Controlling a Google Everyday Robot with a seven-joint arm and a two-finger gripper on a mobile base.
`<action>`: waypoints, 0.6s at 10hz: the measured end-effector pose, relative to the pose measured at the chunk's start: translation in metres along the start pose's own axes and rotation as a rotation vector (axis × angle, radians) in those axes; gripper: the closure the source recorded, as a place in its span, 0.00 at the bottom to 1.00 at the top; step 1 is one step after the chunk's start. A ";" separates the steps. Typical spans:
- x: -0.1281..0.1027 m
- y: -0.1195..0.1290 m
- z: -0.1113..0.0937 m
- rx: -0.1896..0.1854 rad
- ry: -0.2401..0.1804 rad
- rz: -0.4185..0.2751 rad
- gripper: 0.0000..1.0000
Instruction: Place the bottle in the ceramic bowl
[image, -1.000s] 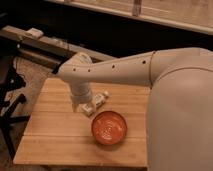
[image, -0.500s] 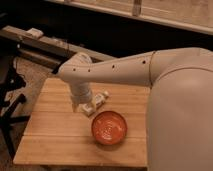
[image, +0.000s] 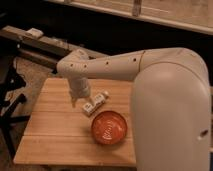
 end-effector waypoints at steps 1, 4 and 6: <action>-0.017 -0.002 0.010 0.004 0.000 0.016 0.35; -0.052 -0.004 0.044 -0.004 0.002 0.087 0.35; -0.063 -0.014 0.063 -0.024 0.002 0.176 0.35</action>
